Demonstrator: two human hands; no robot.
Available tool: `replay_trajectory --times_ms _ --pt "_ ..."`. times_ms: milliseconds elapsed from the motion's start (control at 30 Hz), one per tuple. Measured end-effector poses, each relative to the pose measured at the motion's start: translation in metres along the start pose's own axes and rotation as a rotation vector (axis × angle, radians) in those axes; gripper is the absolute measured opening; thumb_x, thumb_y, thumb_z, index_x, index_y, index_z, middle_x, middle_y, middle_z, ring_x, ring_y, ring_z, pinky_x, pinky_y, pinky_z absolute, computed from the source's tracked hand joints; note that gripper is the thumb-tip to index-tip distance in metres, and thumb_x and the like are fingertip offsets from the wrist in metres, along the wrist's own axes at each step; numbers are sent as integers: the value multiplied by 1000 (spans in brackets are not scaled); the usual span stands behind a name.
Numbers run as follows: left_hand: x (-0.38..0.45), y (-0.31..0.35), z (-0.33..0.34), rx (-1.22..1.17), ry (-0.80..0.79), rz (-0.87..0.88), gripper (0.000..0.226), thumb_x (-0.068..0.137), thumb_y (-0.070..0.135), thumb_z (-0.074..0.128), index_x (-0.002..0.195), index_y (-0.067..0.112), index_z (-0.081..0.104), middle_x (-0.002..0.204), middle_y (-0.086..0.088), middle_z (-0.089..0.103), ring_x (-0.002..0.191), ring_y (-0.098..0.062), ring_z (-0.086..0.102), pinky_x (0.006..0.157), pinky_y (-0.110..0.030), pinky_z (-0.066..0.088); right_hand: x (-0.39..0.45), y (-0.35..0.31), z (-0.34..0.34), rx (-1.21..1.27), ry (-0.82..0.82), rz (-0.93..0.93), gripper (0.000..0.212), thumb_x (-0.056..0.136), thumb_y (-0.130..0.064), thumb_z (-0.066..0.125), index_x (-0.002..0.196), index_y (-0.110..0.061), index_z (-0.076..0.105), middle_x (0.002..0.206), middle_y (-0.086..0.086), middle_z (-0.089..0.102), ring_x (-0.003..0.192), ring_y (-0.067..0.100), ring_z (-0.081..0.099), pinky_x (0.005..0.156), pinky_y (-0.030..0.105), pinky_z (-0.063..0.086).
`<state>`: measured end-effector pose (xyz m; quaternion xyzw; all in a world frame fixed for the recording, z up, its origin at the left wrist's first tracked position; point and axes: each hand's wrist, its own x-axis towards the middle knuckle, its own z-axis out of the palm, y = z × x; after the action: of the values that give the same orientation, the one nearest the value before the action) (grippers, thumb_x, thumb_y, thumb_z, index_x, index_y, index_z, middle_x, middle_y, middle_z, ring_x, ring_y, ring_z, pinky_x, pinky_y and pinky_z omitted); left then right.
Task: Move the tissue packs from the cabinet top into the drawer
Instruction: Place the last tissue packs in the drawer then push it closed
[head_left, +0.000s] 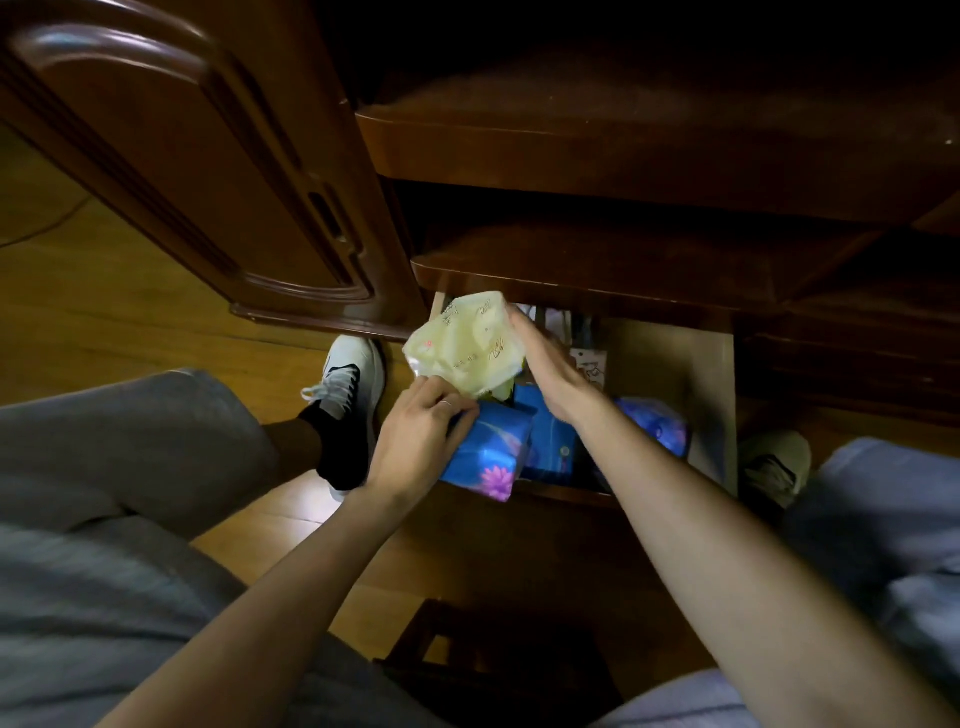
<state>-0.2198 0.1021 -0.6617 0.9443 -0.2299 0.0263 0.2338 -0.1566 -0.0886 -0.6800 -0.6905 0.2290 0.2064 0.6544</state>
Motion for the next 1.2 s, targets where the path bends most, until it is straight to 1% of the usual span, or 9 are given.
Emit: replay_trajectory --times_ms 133,233,333,500,667,767,867,1000,1200 --pt "2 0 -2 -79 -61 -33 16 95 23 68 103 11 76 101 -1 63 98 -22 60 80 -39 55 -13 -9 -7 30 -90 -115 72 80 -76 59 139 -35 56 133 -16 58 120 7 54 88 24 43" --pt "6 3 -4 -76 -77 4 15 95 18 68 105 12 76 106 -2 67 104 -25 61 81 -44 56 -18 -15 -29 -28 51 -204 40 89 -30 73 125 -18 61 108 -2 66 91 8 64 67 17 53" --pt "9 10 -3 -12 -170 141 37 90 -1 63 123 15 71 134 -5 63 126 -29 54 105 -48 46 -27 -23 -63 -149 263 -307 35 87 -2 65 118 -17 61 95 2 61 82 16 59 64 23 49" --pt "13 12 -2 2 -392 113 63 89 -6 54 144 24 53 148 0 54 140 -19 44 117 -37 34 -50 -9 -137 -733 483 -294 21 97 -24 47 112 -34 57 96 -6 62 81 18 57 64 29 39" --pt "19 13 -10 -79 -487 67 54 94 2 48 145 17 52 149 -7 52 141 -22 41 119 -35 28 -53 33 -165 -1171 181 -82 23 104 -30 36 112 -40 56 113 3 66 76 12 54 59 27 34" --pt "22 11 -16 -131 -605 13 61 92 29 64 149 19 44 149 -6 47 141 -24 38 116 -35 29 -45 56 -161 -1285 69 9 42 104 -31 39 145 -38 43 147 6 53 121 26 54 96 38 42" --pt "31 6 -18 -117 -725 -40 77 81 45 73 146 25 37 140 -3 50 130 -24 46 101 -32 35 -40 68 -158 -1291 8 193 82 89 -49 56 159 -34 17 165 6 26 150 30 25 120 46 26" --pt "38 -3 -13 78 -782 -44 101 64 67 69 150 35 25 139 0 42 130 -25 35 104 -42 28 -34 78 -152 -1336 -19 224 91 68 -44 72 148 -22 35 149 13 48 134 34 48 106 41 45" --pt "36 -5 -5 162 -698 -45 124 46 94 62 147 28 33 129 7 34 124 -19 40 107 -40 37 -23 74 -149 -1398 1 216 75 64 -42 81 131 -21 55 134 6 61 122 30 56 102 40 46"
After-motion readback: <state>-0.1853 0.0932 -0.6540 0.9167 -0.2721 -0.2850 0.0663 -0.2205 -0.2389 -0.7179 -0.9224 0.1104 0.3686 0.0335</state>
